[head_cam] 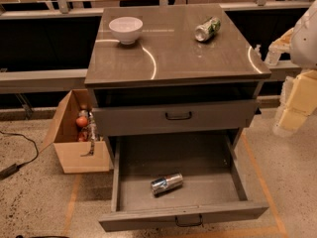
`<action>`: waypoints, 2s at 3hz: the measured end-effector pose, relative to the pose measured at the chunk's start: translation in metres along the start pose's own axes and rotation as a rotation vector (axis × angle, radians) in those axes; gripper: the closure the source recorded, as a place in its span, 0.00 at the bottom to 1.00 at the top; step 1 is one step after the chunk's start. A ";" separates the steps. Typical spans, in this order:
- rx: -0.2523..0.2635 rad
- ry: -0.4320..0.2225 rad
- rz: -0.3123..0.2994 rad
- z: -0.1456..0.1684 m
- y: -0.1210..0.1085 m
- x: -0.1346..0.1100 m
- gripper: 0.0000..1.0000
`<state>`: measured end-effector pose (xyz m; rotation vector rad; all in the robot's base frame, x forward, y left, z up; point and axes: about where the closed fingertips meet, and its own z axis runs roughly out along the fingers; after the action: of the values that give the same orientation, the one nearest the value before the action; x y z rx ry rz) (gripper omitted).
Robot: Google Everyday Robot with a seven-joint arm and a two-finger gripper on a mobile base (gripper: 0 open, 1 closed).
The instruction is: Pick redbull can from middle drawer and place on counter
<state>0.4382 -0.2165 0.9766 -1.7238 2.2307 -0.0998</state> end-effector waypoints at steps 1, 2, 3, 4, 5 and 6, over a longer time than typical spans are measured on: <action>0.000 0.000 0.000 0.000 0.000 0.000 0.00; 0.025 0.014 0.006 0.012 0.005 0.009 0.00; 0.007 -0.039 -0.019 0.053 0.031 0.017 0.00; -0.057 -0.198 -0.101 0.119 0.079 -0.009 0.00; -0.154 -0.333 -0.247 0.212 0.128 -0.049 0.00; -0.204 -0.373 -0.525 0.321 0.182 -0.096 0.00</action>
Offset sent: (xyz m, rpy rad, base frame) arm -0.0084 -0.0170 -0.0448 -0.0483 -0.0345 -0.0416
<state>0.3840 -0.0314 0.6478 -2.1871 1.5335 0.3160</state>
